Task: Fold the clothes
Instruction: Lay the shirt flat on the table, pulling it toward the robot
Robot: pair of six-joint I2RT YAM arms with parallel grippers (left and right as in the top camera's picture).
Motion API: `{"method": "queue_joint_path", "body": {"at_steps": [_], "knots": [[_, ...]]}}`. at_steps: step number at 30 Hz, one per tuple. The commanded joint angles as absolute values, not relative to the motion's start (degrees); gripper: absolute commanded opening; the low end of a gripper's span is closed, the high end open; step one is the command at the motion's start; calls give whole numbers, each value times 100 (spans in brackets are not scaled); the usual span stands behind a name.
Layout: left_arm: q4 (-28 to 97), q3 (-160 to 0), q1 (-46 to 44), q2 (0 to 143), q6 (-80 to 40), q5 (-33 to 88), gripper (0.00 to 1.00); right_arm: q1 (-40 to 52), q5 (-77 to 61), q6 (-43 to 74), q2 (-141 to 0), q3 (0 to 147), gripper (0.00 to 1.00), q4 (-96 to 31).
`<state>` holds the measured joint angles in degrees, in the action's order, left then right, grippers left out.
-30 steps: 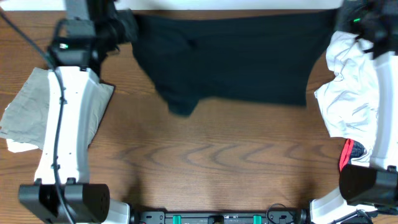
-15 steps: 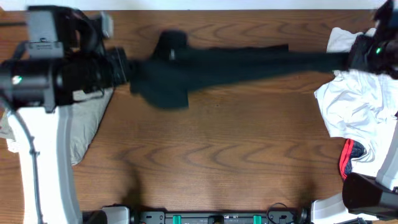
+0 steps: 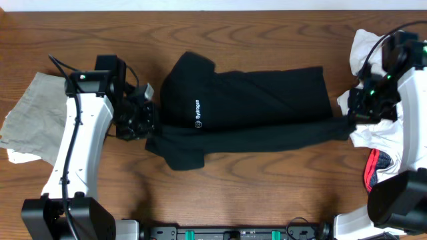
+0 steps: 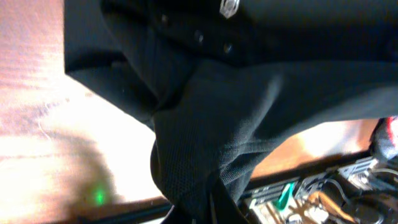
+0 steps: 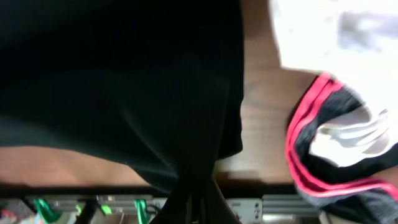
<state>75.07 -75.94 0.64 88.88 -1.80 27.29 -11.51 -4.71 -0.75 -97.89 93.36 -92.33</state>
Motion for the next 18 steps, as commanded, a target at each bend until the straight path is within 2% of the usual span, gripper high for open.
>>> {"method": "queue_joint_path", "body": {"at_steps": [1,18], "knots": [[7638,-7474,89,8807,3,2792,6,-1273,-454,-202,-9804,8954,1,-9223],[8654,-7467,89,8068,600,3280,6,-1653,-338,1,-9343,8689,1,-9404]]}}
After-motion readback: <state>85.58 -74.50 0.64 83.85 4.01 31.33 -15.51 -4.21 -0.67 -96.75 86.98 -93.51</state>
